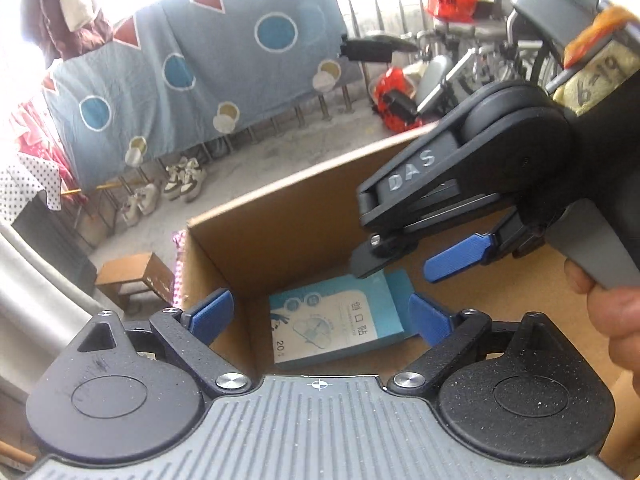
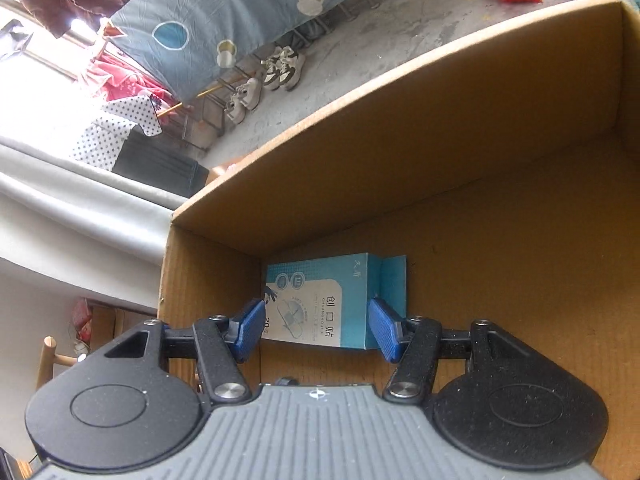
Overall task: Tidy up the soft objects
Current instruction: 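Carry the blue bandage box into the cardboard box with the right gripper, then open the right gripper and release the box inside the cardboard box, then lower both grippers onto the teal towel and close them on it, then lift the teal towel with the right gripper while the left gripper holds it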
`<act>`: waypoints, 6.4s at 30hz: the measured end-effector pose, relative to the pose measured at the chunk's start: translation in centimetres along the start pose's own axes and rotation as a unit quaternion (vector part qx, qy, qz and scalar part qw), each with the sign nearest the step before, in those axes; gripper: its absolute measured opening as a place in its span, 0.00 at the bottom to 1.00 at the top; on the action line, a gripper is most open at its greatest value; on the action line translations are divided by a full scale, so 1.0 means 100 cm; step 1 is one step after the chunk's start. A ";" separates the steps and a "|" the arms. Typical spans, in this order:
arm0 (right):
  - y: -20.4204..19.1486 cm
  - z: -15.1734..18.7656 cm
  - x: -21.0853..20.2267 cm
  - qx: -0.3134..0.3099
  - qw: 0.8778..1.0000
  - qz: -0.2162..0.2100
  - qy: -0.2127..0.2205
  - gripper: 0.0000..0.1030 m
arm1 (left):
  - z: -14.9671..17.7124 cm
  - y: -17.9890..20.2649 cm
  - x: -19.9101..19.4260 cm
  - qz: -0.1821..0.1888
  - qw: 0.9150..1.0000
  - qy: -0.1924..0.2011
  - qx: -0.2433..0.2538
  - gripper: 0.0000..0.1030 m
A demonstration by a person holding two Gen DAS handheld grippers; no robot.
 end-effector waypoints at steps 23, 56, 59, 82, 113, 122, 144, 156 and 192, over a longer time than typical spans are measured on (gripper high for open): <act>-0.035 0.008 -0.013 -0.067 0.995 0.060 -0.045 0.59 | 0.069 -0.086 -0.113 0.039 0.978 0.070 -0.194 0.99; -0.031 -0.011 0.084 -0.099 0.985 0.131 -0.056 0.43 | 0.120 -0.060 -0.100 0.082 0.977 0.037 -0.194 0.99; -0.030 -0.009 0.071 -0.100 0.985 0.134 -0.043 0.44 | 0.121 -0.058 -0.104 0.078 0.978 0.040 -0.188 0.99; -0.132 0.117 -0.217 -0.291 0.945 0.056 0.137 1.00 | 0.157 -0.033 -0.157 0.030 0.986 0.057 -0.157 0.99; -0.001 0.243 -0.185 -0.121 0.977 0.007 0.175 0.73 | 0.158 -0.017 -0.109 0.164 0.958 0.021 -0.235 0.92; 0.007 0.245 -0.145 -0.109 0.984 0.014 0.139 0.63 | 0.162 -0.019 -0.085 0.229 0.928 -0.041 -0.292 0.75; 0.013 0.244 -0.124 -0.102 0.988 0.004 0.112 0.63 | 0.145 -0.025 -0.099 0.302 0.899 0.009 -0.317 0.65; 0.013 0.244 -0.121 -0.109 0.988 0.009 0.109 0.63 | 0.138 -0.024 -0.079 0.265 0.914 -0.016 -0.306 0.35; 0.016 0.237 -0.127 -0.080 0.990 -0.021 0.113 0.74 | 0.196 -0.052 -0.093 0.198 0.926 -0.025 -0.320 0.13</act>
Point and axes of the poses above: each gripper's, at about its wrist camera, not at the fingertips, and x roughly the way its jaws point, y to its right, z to its underside, the point moved 5 cm from there along x, roughly the way its jaws point
